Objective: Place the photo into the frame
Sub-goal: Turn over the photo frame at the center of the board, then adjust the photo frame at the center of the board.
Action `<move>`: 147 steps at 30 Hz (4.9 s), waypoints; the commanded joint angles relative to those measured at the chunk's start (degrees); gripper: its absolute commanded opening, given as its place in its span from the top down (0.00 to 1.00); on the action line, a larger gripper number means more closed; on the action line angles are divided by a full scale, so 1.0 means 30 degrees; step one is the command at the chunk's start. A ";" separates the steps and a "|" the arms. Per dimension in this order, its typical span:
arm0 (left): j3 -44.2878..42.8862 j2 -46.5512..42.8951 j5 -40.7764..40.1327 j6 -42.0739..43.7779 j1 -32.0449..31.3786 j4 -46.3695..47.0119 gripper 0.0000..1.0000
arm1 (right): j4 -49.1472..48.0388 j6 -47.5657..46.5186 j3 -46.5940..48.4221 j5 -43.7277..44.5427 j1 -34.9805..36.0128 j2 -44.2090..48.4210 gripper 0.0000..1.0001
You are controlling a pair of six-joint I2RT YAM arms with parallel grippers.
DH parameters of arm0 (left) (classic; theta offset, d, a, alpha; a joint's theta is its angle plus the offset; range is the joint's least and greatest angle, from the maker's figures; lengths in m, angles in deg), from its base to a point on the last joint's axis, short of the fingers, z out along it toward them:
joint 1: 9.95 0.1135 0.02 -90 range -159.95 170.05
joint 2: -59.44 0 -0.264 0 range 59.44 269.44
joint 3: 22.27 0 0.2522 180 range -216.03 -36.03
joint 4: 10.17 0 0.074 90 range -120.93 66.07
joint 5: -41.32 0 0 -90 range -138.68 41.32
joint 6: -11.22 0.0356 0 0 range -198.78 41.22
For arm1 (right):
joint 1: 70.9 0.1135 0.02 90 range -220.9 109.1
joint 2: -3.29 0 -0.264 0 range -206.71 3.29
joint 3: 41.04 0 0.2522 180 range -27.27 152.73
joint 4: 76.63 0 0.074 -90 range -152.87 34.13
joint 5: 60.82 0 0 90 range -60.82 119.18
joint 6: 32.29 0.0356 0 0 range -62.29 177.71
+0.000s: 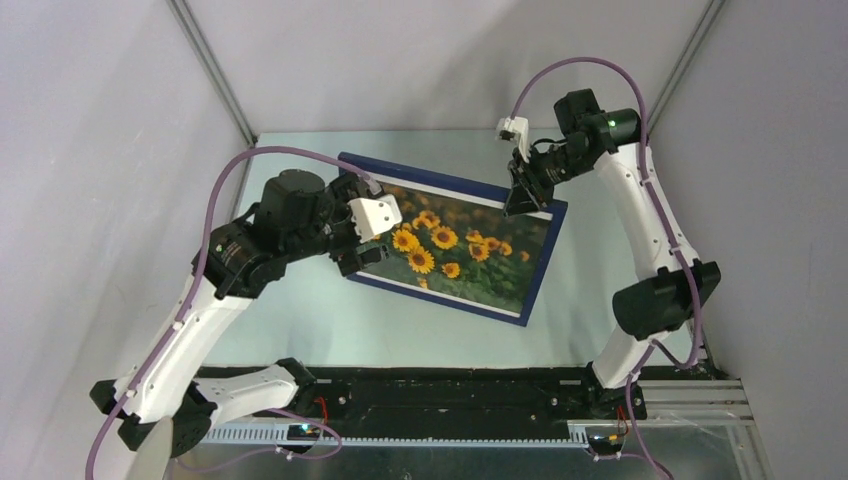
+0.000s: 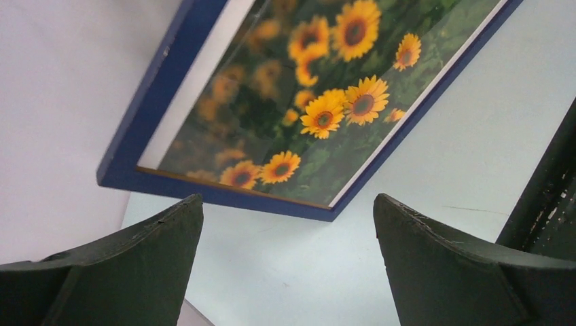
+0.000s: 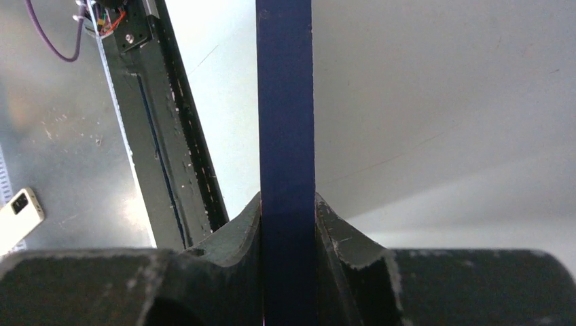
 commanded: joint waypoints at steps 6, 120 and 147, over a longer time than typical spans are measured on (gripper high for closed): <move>0.1345 -0.0314 -0.0249 -0.0494 0.0125 0.0449 0.00 | 0.2174 -0.2692 0.2198 -0.1336 -0.1985 -0.4071 0.98; 0.7696 0.2256 -0.4044 -0.3913 0.4396 0.3937 0.00 | -1.1376 0.6165 -1.0106 0.6468 -0.6164 -0.6410 0.01; 0.4149 1.4911 0.5064 -0.9510 0.9764 0.4000 0.00 | -1.0725 0.9458 -0.1604 0.2579 -0.4993 -1.1479 0.00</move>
